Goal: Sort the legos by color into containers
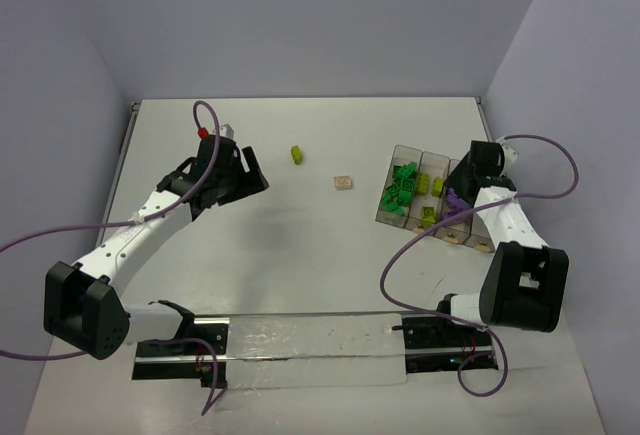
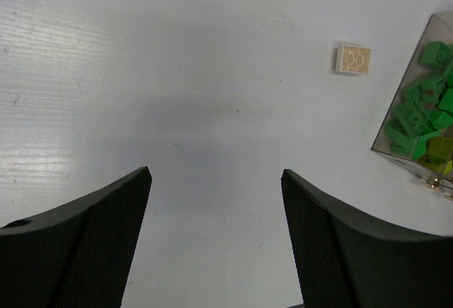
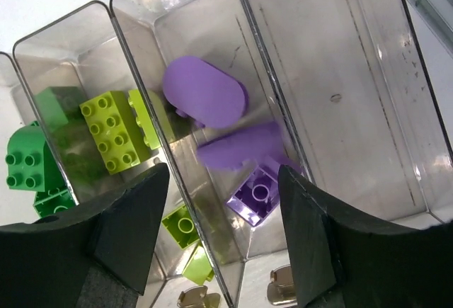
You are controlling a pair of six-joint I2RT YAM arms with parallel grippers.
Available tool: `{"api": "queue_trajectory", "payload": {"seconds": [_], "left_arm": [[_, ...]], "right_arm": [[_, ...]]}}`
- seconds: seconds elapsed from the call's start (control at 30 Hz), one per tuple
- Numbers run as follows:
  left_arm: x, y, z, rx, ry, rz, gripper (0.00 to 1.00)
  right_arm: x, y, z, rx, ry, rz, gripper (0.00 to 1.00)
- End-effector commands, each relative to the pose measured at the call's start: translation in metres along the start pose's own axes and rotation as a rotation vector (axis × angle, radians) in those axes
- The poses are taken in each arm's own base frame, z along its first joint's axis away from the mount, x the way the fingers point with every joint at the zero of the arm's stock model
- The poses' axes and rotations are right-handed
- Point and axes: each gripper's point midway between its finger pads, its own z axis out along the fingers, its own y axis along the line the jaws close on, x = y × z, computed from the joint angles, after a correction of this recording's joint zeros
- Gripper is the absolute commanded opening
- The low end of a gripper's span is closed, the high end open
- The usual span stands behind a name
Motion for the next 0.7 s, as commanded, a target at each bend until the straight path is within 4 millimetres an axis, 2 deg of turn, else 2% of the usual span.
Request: {"api": "queue_trajectory", "payload": {"seconds": [0.0,0.07,0.17,0.2,0.23,0.37,0.4,0.43,0.5,0.53,0.6,0.63,0.67], "left_arm": [[-0.018,-0.015,-0.006,0.036,-0.046,-0.010,0.82],[-0.018,-0.016,-0.006,0.038,-0.048,-0.012,0.82],[-0.020,-0.015,-0.008,0.034,-0.057,-0.007,0.82],[-0.021,-0.014,-0.008,0.030,-0.058,0.001,0.82],[-0.022,-0.014,-0.008,0.026,-0.058,0.010,0.82],[-0.032,-0.006,-0.009,-0.041,-0.081,0.024,0.82],[-0.034,-0.006,-0.010,-0.044,-0.086,0.023,0.82],[-0.034,-0.006,-0.010,-0.045,-0.085,0.022,0.82],[-0.034,-0.005,-0.012,-0.053,-0.084,0.014,0.82],[-0.033,-0.004,-0.013,-0.055,-0.085,0.003,0.81],[-0.033,0.000,-0.015,-0.070,-0.095,-0.008,0.81],[-0.033,0.003,-0.016,-0.085,-0.100,-0.019,0.81],[-0.033,0.005,-0.017,-0.090,-0.103,-0.023,0.81]], "right_arm": [[-0.023,0.002,-0.007,0.003,-0.087,0.021,0.71],[-0.030,0.007,-0.015,-0.024,-0.106,0.008,0.70],[-0.037,0.063,-0.049,-0.270,-0.160,-0.076,0.68],[-0.032,0.092,-0.065,-0.356,-0.158,-0.148,0.68],[-0.023,0.120,-0.082,-0.441,-0.153,-0.222,0.68],[0.013,0.188,-0.109,-0.550,-0.068,-0.431,0.69],[0.037,0.207,-0.108,-0.570,-0.024,-0.495,0.69],[0.049,0.218,-0.108,-0.583,-0.003,-0.527,0.70],[0.069,0.240,-0.109,-0.600,0.024,-0.580,0.70],[0.072,0.259,-0.114,-0.608,0.030,-0.601,0.71],[0.098,0.278,-0.105,-0.599,0.083,-0.652,0.72],[0.110,0.294,-0.101,-0.595,0.110,-0.673,0.73],[0.105,0.309,-0.107,-0.608,0.110,-0.674,0.73]]}}
